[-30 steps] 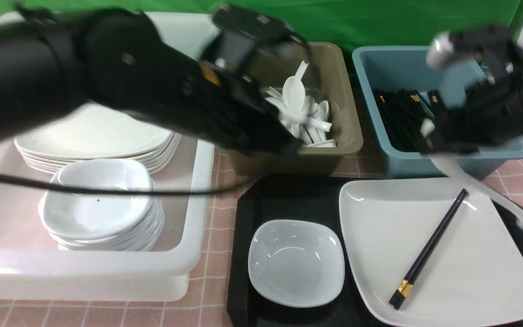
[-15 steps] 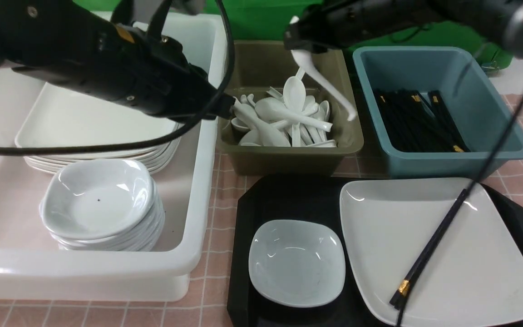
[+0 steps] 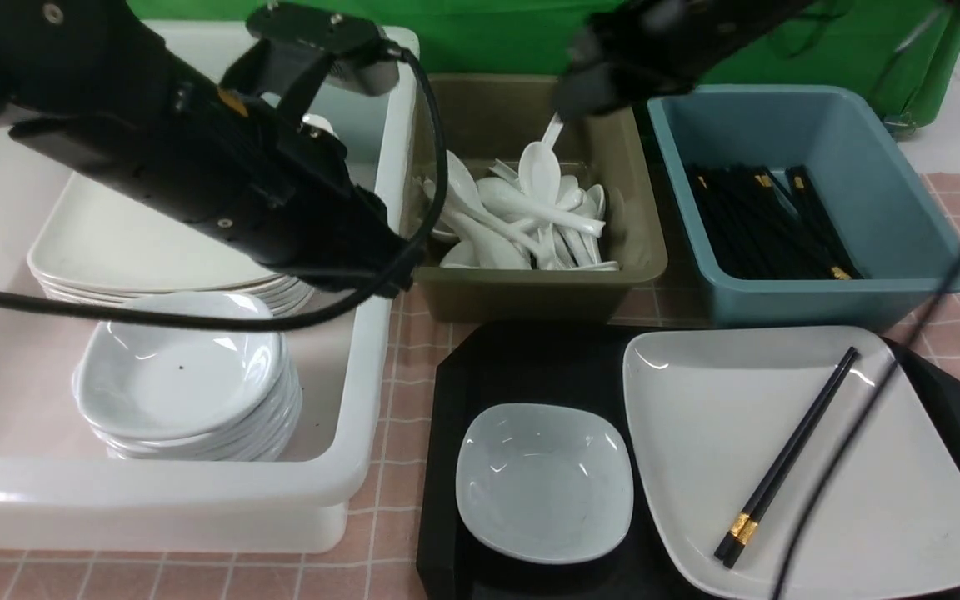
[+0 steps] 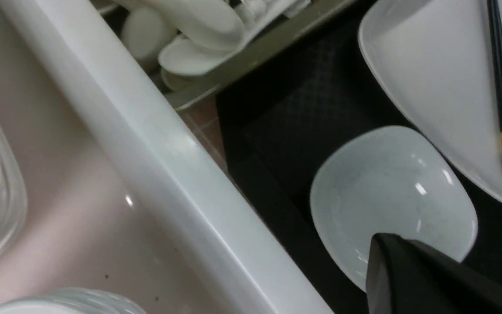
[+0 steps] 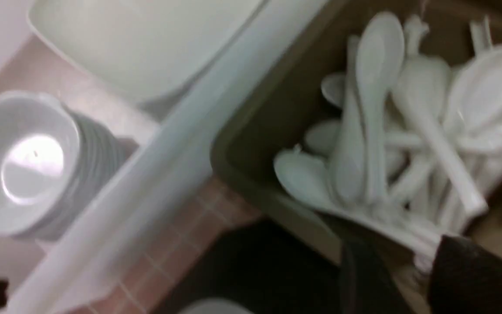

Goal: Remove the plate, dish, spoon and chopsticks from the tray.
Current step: Use the right arm to put the soup spoon into the small storage box in the middle, then use the right arm to grab a pair of chopsticks from the plate

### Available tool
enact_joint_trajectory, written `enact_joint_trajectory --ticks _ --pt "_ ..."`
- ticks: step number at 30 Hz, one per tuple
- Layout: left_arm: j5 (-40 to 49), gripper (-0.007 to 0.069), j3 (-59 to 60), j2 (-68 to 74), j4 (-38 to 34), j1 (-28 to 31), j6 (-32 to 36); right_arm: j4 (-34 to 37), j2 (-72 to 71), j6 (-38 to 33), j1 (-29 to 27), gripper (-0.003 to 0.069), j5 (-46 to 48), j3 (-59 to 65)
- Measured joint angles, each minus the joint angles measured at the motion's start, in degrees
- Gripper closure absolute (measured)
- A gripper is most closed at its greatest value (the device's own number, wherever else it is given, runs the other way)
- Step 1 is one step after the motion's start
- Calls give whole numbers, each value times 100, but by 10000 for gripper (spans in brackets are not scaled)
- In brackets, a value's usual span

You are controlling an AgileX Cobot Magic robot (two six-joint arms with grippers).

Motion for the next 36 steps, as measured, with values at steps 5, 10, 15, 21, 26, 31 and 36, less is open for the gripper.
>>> enact_joint_trajectory --ticks 5,10,15,21,26,31,36 --pt "157 627 0 -5 125 -476 33 -923 -965 765 -413 619 115 761" --pt "115 627 46 -5 198 -1334 -98 -1449 -1918 1544 -770 444 92 2847" --pt "-165 627 238 14 458 -1756 -219 -1483 -1952 2119 -807 161 -164 4376" --pt "-404 627 281 128 638 -1852 -232 -1478 -1463 2793 -675 32 -1042 5259" --pt "-497 627 281 135 700 -1852 -232 -1471 -969 2970 -508 45 -1476 5259" --pt "-500 627 281 135 735 -1852 -255 -1517 -560 3076 -466 85 -1603 5259" --pt "-471 627 281 135 735 -1852 -367 -1651 -523 3118 -466 238 -1552 5238"
